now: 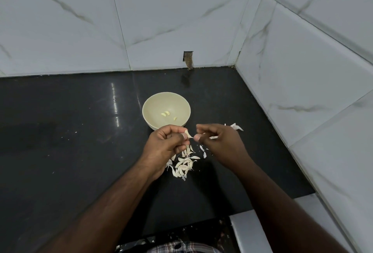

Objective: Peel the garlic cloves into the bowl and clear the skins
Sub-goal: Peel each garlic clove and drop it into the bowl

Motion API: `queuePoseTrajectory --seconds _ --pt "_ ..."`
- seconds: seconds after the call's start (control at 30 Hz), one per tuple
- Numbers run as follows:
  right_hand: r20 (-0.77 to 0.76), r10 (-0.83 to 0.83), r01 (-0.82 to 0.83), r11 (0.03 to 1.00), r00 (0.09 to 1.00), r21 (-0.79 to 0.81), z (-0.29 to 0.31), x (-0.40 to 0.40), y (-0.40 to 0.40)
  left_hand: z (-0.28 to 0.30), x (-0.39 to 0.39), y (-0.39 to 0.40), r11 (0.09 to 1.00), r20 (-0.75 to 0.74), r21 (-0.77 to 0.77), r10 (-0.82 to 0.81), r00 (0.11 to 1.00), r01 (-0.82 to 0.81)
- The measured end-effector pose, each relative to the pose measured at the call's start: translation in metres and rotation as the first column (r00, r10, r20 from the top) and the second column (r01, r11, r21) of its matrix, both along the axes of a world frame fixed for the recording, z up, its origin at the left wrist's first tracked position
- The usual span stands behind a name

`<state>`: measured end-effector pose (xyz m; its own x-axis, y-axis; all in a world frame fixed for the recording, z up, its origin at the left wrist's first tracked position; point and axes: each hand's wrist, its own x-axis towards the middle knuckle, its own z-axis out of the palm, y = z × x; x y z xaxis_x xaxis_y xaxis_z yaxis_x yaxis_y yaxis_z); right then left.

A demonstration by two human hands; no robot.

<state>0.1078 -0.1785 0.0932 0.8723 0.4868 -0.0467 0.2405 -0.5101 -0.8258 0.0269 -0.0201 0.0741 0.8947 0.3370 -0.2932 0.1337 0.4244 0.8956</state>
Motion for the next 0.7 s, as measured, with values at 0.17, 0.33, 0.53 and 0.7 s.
queuePoseTrajectory --seconds 0.17,0.33,0.53,0.7 --pt "-0.011 0.011 -0.010 0.994 1.000 0.107 -0.005 -0.010 0.012 0.000 0.000 0.001 1.000 0.024 -0.018 -0.023 0.999 0.023" --pt "-0.068 0.023 -0.013 0.990 0.997 0.141 -0.005 -0.009 0.014 -0.004 -0.001 0.005 0.998 0.052 0.051 -0.043 0.998 0.040" --pt "-0.212 0.059 -0.019 0.982 0.975 0.188 -0.001 -0.007 0.013 -0.006 -0.002 0.009 0.993 0.070 0.077 -0.094 0.993 0.089" --pt "-0.400 0.100 0.009 0.965 0.911 0.261 0.004 -0.005 0.012 -0.006 -0.003 0.012 0.990 0.057 0.051 -0.138 0.989 0.135"
